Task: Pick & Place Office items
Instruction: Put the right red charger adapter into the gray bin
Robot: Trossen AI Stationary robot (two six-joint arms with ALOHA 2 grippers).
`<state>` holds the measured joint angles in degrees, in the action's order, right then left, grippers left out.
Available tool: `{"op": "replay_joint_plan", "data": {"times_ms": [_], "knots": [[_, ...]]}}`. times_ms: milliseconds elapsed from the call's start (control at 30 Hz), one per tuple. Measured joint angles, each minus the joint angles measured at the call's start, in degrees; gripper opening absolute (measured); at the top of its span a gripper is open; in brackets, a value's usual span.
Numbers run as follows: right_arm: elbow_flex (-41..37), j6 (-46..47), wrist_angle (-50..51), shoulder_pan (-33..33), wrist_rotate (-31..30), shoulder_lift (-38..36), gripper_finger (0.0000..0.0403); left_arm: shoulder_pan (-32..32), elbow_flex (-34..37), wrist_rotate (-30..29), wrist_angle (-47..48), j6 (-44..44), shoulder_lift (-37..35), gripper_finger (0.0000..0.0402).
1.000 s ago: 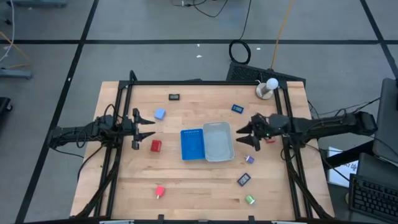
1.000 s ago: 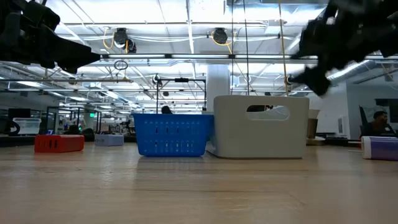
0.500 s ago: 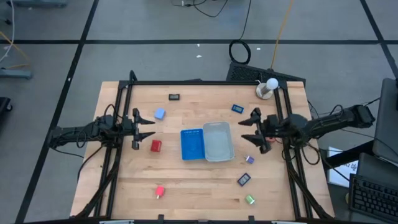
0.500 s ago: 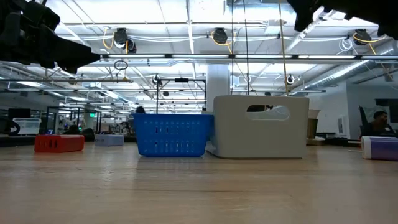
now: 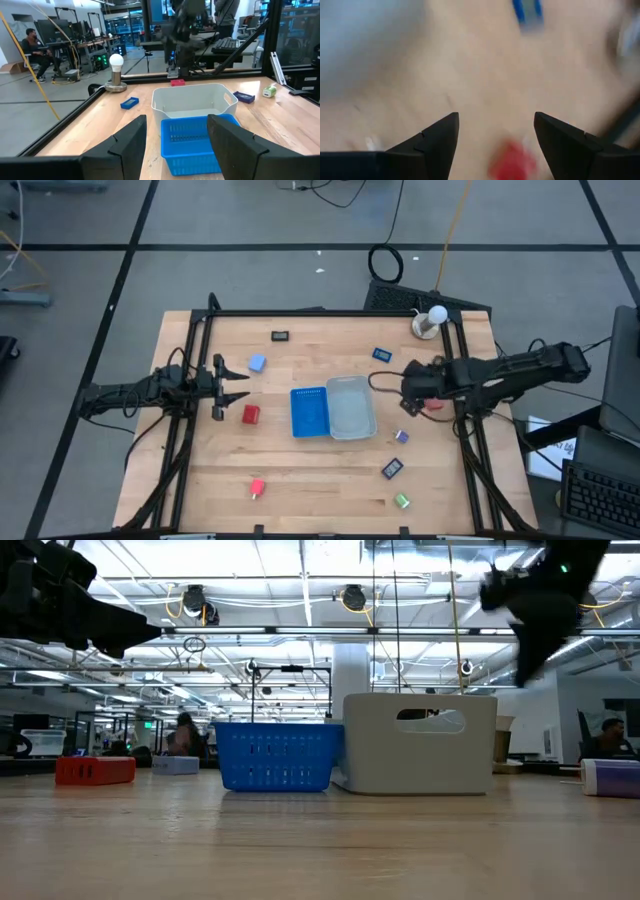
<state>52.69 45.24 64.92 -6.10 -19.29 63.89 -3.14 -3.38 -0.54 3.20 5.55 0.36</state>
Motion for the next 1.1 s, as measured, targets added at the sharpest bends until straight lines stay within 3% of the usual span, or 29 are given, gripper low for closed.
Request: {"op": "replay_joint_plan", "data": {"times_ms": [133, 233, 567, 967, 1100], "knots": [[-5.59, 7.29, 4.81, 2.93, 10.16, -0.47, 0.0254, 0.00, 0.00, 0.00, 0.00, 0.11, -0.02, 0.0212], [-9.88, 10.21, 4.86, 4.53, 13.45, -2.77, 0.0254, 0.00, 0.00, 0.00, 0.00, 0.06, 0.00, 0.0212], [-15.88, 12.20, -1.14, 8.84, 13.90, -7.16, 0.0250, -0.01, 0.00, 0.00, 0.00, 0.04, 0.00, 0.0212], [-16.22, 16.03, -1.75, 13.58, 10.63, 2.04, 0.0251, -0.01, 0.00, 0.00, -0.02, 0.05, 0.00, 0.0212], [-16.22, 15.31, -3.48, 14.46, 14.61, 4.60, 0.0251, 0.00, 0.00, 0.00, 0.00, 0.02, 0.00, 0.0212]]}}
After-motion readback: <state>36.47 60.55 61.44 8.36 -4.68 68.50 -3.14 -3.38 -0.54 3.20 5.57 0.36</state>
